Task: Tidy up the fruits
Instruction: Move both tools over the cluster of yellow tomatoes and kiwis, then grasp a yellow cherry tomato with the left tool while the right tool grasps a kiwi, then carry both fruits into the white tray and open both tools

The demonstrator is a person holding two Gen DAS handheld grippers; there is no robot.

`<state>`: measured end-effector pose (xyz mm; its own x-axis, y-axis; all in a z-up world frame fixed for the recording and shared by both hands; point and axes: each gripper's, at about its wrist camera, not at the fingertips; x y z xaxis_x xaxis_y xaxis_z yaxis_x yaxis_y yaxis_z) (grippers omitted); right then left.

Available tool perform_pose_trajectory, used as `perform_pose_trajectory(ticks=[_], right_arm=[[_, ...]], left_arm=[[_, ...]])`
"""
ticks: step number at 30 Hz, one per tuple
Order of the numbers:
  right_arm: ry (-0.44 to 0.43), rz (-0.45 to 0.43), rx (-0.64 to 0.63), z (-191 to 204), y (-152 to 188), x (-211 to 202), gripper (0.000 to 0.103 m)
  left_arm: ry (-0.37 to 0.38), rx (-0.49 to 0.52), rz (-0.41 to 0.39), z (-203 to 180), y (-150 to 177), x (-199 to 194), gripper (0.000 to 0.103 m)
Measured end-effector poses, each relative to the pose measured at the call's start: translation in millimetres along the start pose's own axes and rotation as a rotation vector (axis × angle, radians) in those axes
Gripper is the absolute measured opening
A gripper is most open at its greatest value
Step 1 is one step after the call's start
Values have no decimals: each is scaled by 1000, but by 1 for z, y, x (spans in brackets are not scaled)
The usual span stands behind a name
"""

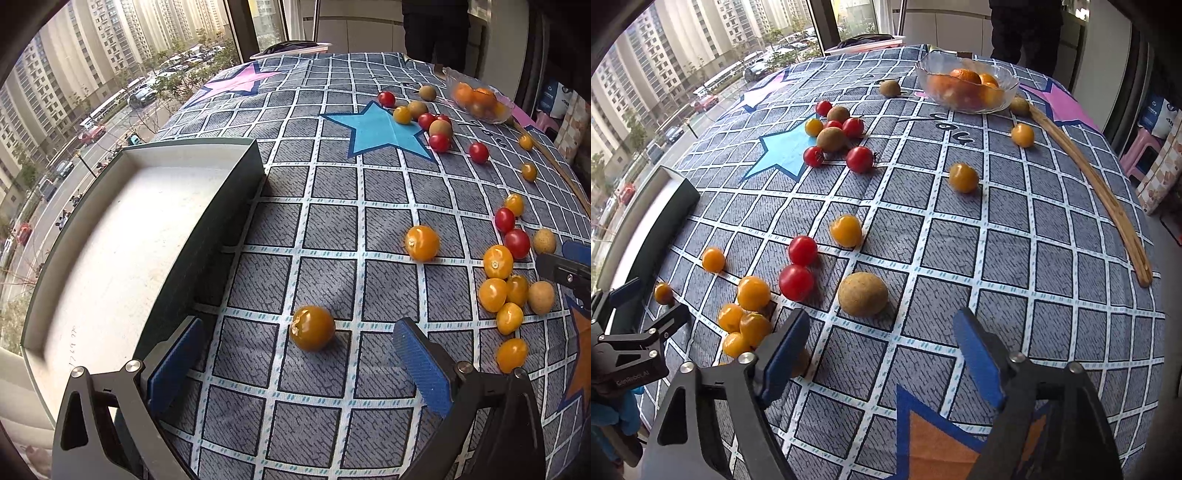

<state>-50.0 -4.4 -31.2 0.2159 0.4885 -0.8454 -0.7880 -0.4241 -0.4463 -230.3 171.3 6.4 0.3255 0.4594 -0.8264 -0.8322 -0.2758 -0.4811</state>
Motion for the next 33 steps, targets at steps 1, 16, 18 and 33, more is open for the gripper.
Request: perform_pose_trajectory(ticks=[1,16,18,33], right_arm=[[3,1,-7,2,-1,1,79],[-45,14,-55,17,-4,1,30],[-74,11,-40,19,-3,-6,30],[-248,27,-158,108,-26,-29,30]], left_arm=[[3,0,-3,-1,-1,0,102],[186,-80,-4,12,2,-8,23],[197,-88,-17,18,6,-14,23],[125,-198,-47,104,9,-45,23]])
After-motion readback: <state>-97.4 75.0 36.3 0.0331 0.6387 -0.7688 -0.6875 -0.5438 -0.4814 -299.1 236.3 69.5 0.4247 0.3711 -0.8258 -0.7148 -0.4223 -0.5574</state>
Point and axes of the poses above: each gripper's, at about its wrist camera, not at the fingertips, and x roughly the way its jaws point, z to its left, y to its underside, and after that the axes turned 12 degrees about -y, right-handed
